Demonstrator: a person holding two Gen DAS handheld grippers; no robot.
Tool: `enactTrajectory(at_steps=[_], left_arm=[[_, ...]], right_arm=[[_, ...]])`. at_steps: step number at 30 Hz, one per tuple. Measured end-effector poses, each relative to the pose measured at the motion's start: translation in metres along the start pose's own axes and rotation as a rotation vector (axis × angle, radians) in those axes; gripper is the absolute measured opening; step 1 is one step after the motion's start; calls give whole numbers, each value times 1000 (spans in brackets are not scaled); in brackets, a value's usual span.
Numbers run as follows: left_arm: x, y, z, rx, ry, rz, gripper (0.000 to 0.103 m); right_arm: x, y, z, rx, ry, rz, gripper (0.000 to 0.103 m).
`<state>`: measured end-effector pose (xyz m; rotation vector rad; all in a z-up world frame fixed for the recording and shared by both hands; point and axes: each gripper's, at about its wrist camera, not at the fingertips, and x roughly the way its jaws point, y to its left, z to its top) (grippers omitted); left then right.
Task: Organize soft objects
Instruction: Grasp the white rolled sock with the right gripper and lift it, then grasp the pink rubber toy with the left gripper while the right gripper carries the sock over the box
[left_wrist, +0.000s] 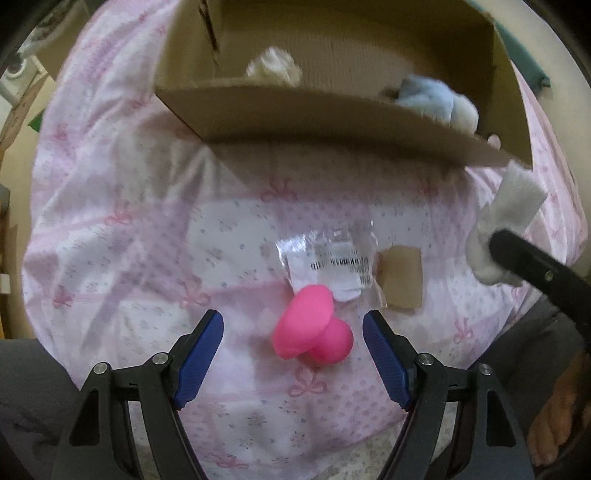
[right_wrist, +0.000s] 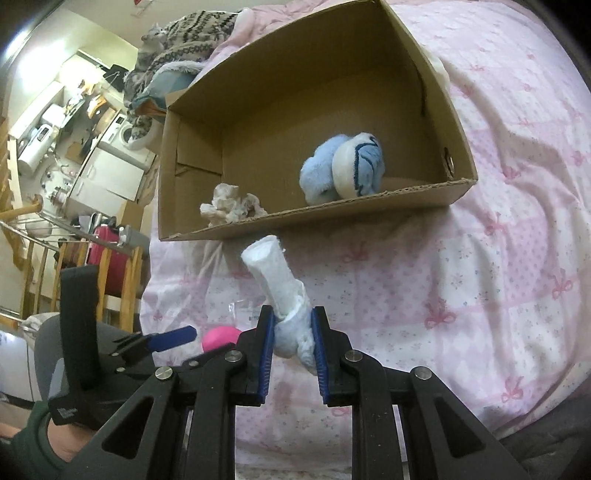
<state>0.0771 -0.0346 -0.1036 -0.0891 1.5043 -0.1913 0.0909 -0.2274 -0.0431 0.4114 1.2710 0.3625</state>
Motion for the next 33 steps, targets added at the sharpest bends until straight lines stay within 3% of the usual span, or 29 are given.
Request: enactTrajectory(at_steps=[2, 5, 10, 20, 33], left_arm=[[5, 0, 0, -6, 15, 2, 72], [9, 1, 0, -8, 43, -20, 41], [-2, -2, -2, 14, -6, 6, 41], [-24, 23, 0, -82, -131, 115, 41], [-29, 38, 5, -134, -148, 142, 41]], right_arm=[[1, 0, -1, -6, 1, 2, 22], [7, 6, 1, -15, -4, 13, 22], [8, 8, 0, -29, -3, 10, 22], [12, 10, -3, -43, 13, -14, 22], [26, 15, -5, -53, 49, -70, 22]])
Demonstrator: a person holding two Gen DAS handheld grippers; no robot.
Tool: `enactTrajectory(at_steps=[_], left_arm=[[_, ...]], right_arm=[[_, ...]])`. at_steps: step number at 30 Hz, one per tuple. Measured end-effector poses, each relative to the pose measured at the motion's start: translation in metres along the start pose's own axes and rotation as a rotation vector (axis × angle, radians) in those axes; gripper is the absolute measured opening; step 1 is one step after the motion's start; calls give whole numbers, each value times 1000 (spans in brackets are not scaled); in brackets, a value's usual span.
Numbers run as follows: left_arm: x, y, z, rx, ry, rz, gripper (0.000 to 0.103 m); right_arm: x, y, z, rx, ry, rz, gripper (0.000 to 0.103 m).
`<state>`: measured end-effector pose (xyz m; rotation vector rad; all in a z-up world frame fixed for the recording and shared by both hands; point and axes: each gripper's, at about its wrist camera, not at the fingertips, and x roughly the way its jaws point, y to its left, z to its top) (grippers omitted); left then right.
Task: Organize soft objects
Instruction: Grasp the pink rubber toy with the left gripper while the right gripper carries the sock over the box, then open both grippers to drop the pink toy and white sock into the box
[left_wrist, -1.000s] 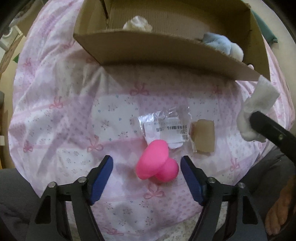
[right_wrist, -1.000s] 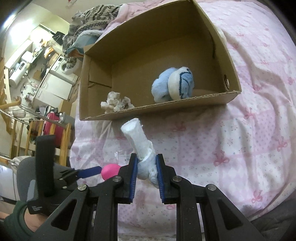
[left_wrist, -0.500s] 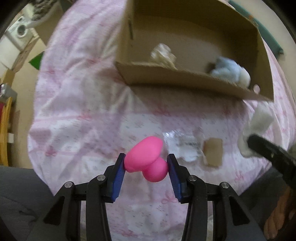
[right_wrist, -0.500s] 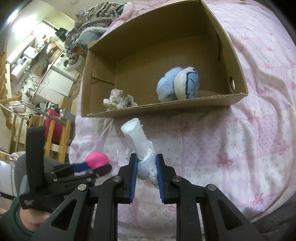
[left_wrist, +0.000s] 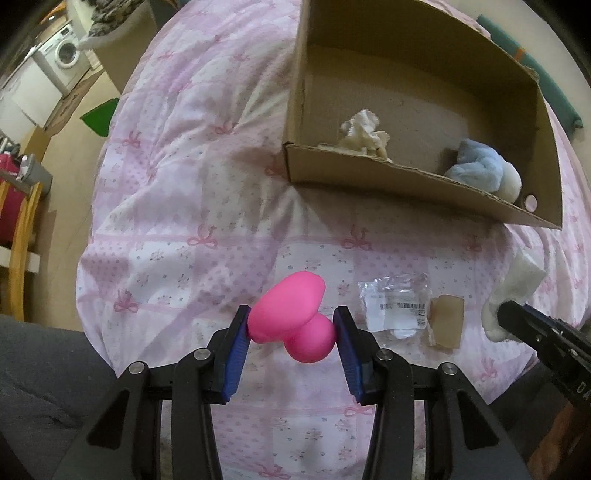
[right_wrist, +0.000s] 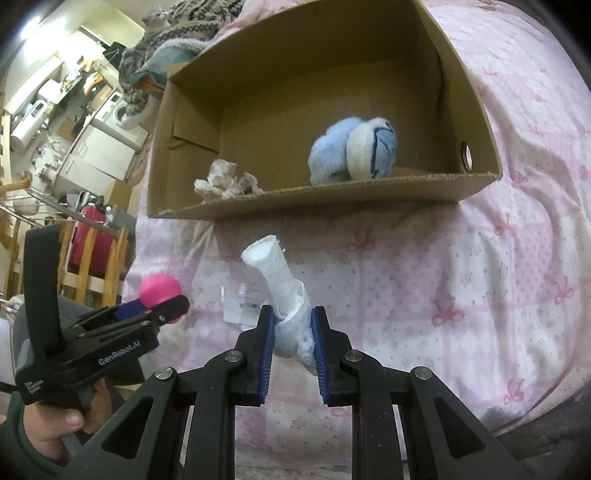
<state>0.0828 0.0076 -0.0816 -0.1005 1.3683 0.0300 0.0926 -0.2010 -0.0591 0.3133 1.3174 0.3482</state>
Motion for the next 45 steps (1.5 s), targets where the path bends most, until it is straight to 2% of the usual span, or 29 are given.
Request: enactTrajectory(at_steps=[3, 8, 15, 25, 30, 35, 38, 42, 45], left_arm=[[-6, 3, 0, -21, -24, 5, 41], [-35, 9, 5, -48, -141, 8, 41], [-85, 12, 16, -65, -298, -10, 41], [-120, -2, 58, -19, -378, -57, 41], [-114, -13, 86, 8, -421, -91, 41], [-76, -22, 90, 53, -391, -126, 41], [-61, -22, 88, 28, -341, -160, 41], [-62, -33, 87, 83, -373, -150, 41], [-63, -39, 87, 102, -391, -176, 41]], right_arm=[[-2, 0, 0, 1, -6, 4, 22], [-13, 1, -1, -4, -40, 26, 22], [-56, 0, 2, 2, -158, 85, 22], [-110, -18, 27, 62, -337, 151, 22], [-121, -19, 57, 49, -411, 164, 22], [-95, -23, 72, 36, -401, 199, 22], [-67, -25, 71, 34, -343, 139, 22], [-50, -22, 72, 29, -287, 118, 22], [-45, -21, 71, 26, -264, 127, 22]])
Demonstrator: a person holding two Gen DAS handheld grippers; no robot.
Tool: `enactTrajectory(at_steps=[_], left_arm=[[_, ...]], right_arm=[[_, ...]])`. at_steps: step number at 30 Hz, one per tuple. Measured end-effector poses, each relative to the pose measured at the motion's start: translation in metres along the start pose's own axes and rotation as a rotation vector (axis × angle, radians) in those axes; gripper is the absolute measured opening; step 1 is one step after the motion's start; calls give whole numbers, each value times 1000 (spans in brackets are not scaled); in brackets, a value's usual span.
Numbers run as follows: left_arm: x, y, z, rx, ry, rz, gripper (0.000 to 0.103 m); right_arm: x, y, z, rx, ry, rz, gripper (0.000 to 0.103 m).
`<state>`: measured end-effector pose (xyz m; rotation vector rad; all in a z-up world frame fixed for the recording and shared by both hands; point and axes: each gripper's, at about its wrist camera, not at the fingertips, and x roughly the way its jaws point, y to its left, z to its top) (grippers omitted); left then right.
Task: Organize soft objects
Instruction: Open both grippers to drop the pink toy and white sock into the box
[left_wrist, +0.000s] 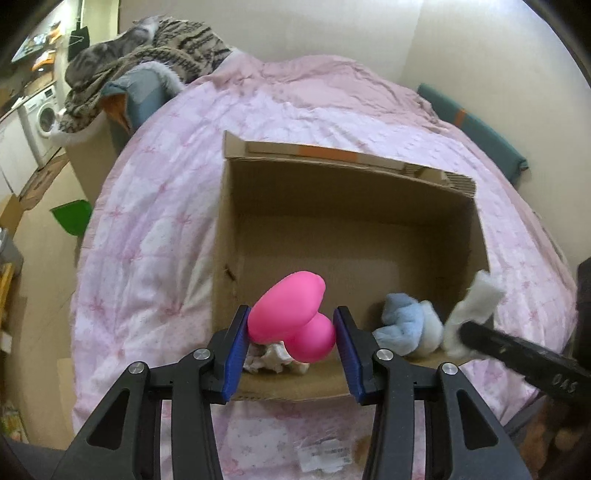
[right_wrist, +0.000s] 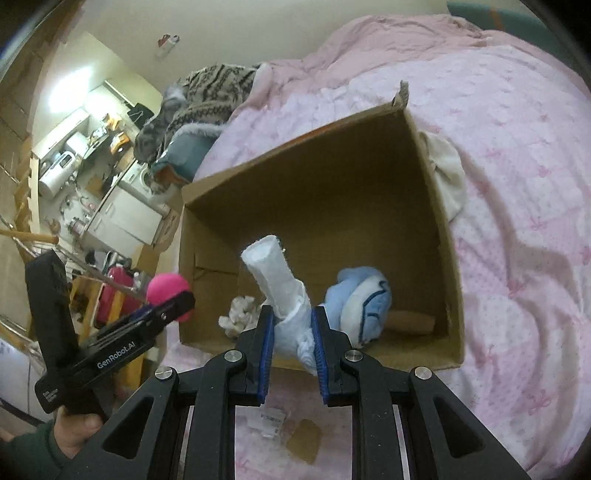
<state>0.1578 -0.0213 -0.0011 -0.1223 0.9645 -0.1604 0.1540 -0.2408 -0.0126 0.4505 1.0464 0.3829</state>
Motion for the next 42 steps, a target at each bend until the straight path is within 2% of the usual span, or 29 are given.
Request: enactTrajectory(at_steps=[12, 24, 27, 28, 30, 31, 32, 34, 37, 42], left_arm=[[10, -8, -6, 47, 21, 1, 41], [9, -10, -8, 59, 22, 11, 41], [9, -10, -9, 58, 24, 10, 41], [9, -10, -9, 58, 25, 10, 42], [9, -10, -9, 57, 27, 11, 44], [9, -10, -9, 54, 25, 11, 47], [8, -10, -9, 52, 23, 10, 49], [6, -10, -9, 49, 15, 15, 57], [2, -9, -8, 54, -6, 19, 70], [-2, -8, -7, 49, -22, 36, 73]], right_arm=[[17, 3, -2, -8, 72, -14, 22], [16, 1, -3, -16, 77, -22, 22], [14, 0, -3, -3, 67, -22, 25], [13, -1, -2, 2, 60, -19, 30], [9, -5, -1, 28, 44, 2, 50], [6, -6, 0, 43, 29, 18, 80], [1, -6, 1, 53, -1, 37, 85], [-6, -3, 2, 35, -38, 47, 85], [-7, -4, 3, 35, -44, 28, 85], [-1, -11, 1, 78, -18, 13, 85]])
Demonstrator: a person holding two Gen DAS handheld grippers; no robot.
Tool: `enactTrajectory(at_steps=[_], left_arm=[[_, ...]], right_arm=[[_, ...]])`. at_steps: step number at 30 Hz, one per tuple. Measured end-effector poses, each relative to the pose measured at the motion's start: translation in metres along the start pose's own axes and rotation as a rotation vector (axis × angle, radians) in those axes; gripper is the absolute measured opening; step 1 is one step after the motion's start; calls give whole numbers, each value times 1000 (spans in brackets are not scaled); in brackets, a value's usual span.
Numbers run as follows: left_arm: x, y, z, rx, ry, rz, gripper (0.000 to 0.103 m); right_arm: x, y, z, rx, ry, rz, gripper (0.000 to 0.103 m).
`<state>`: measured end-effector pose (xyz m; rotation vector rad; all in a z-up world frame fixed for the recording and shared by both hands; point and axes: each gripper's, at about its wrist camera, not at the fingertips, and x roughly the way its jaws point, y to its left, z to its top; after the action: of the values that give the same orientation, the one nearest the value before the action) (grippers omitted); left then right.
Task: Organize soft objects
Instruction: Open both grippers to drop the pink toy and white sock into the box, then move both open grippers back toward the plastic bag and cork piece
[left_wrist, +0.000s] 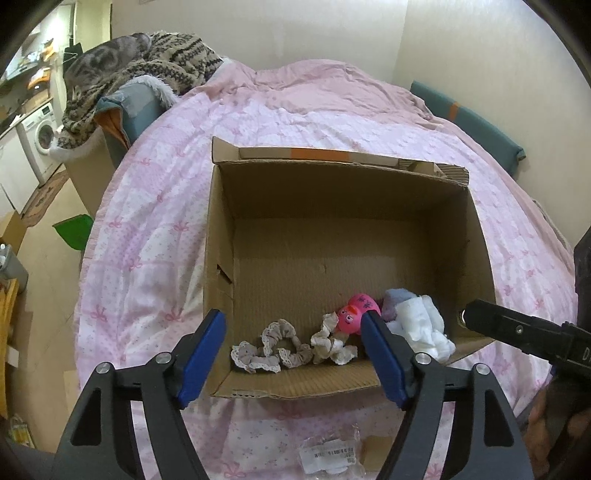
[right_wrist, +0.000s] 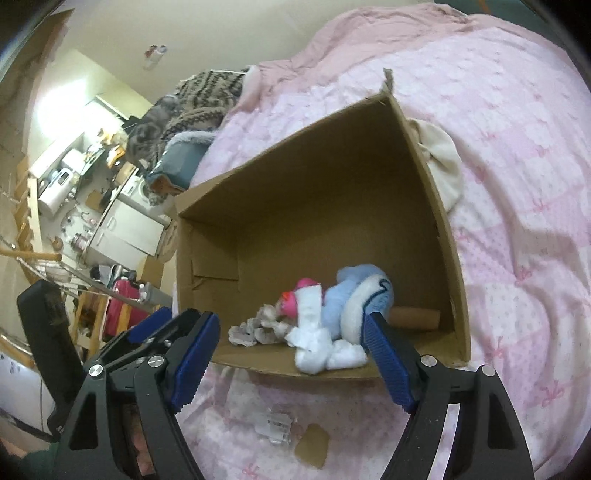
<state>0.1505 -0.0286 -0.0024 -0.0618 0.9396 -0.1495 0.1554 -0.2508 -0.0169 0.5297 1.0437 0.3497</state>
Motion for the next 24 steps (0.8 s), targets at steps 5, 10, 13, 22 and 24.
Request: enactTrajectory(at_steps=[5, 10, 13, 22, 24], left_arm=[[3, 0, -1, -4, 21, -3, 73], [3, -1, -1, -3, 21, 3, 73], [4, -1, -1, -6, 23, 4, 73], [-3, 8, -4, -15, 23, 23, 73], [-7, 12, -5, -32, 23, 22, 73]], right_arm=[[2, 1, 0, 1, 6, -10, 85], [3, 4, -1, -5, 11, -17, 85], [5, 6, 0, -4, 15, -17, 85], [6, 7, -1, -1, 15, -25, 85], [5, 9, -2, -6, 15, -31, 85]])
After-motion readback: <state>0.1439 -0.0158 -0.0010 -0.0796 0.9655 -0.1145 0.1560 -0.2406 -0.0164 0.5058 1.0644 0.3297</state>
